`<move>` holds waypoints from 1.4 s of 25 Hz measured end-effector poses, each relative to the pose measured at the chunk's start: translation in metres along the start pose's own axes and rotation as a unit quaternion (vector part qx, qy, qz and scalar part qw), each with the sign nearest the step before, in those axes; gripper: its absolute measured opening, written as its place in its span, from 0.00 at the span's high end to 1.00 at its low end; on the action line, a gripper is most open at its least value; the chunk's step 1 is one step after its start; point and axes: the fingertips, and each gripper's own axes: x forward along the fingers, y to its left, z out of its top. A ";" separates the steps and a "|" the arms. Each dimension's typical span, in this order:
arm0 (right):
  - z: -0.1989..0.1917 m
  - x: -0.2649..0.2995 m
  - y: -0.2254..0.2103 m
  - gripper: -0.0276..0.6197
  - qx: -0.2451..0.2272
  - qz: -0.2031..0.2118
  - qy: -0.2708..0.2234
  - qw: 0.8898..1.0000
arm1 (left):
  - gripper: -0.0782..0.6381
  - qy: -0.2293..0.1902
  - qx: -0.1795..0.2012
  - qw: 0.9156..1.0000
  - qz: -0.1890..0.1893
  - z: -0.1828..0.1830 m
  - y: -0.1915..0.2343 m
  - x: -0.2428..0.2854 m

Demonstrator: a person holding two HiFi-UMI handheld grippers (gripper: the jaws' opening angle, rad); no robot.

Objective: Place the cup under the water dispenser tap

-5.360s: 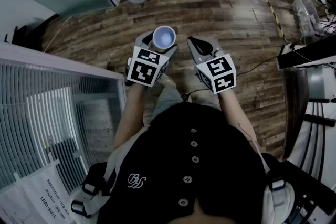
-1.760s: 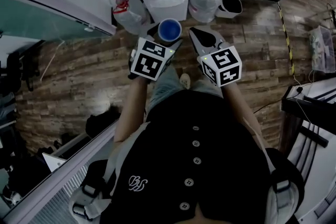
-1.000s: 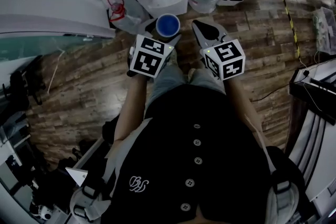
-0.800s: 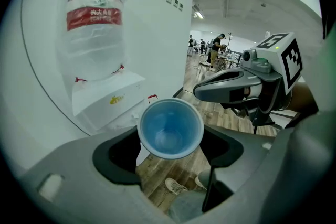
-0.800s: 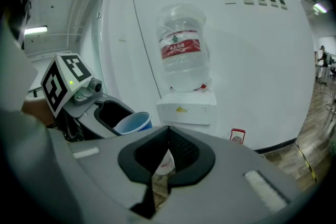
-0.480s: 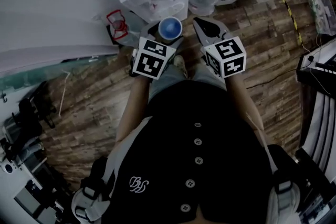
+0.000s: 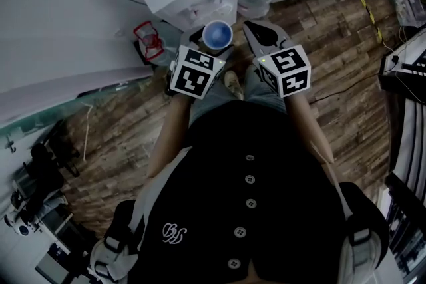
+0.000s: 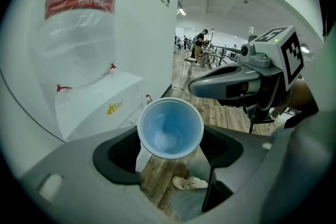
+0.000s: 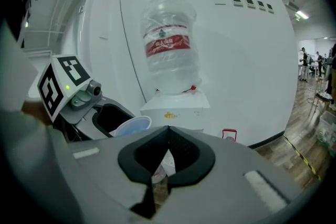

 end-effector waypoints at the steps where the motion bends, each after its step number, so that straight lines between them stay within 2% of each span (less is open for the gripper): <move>1: -0.002 0.001 -0.001 0.96 0.001 0.000 0.002 1.000 | 0.39 0.002 -0.001 1.000 -0.001 -0.001 0.001 0.001; 19: -0.006 0.017 -0.040 0.96 -0.009 0.049 0.045 0.998 | 0.39 0.020 -0.045 0.999 0.008 0.024 -0.002 0.046; 28: -0.022 0.026 -0.054 0.96 0.011 0.060 0.062 0.996 | 0.39 0.028 -0.066 0.997 0.017 0.019 -0.002 0.064; 35: -0.043 0.041 -0.059 0.96 0.017 0.073 0.080 0.994 | 0.39 0.024 -0.097 0.994 0.040 0.008 0.011 0.076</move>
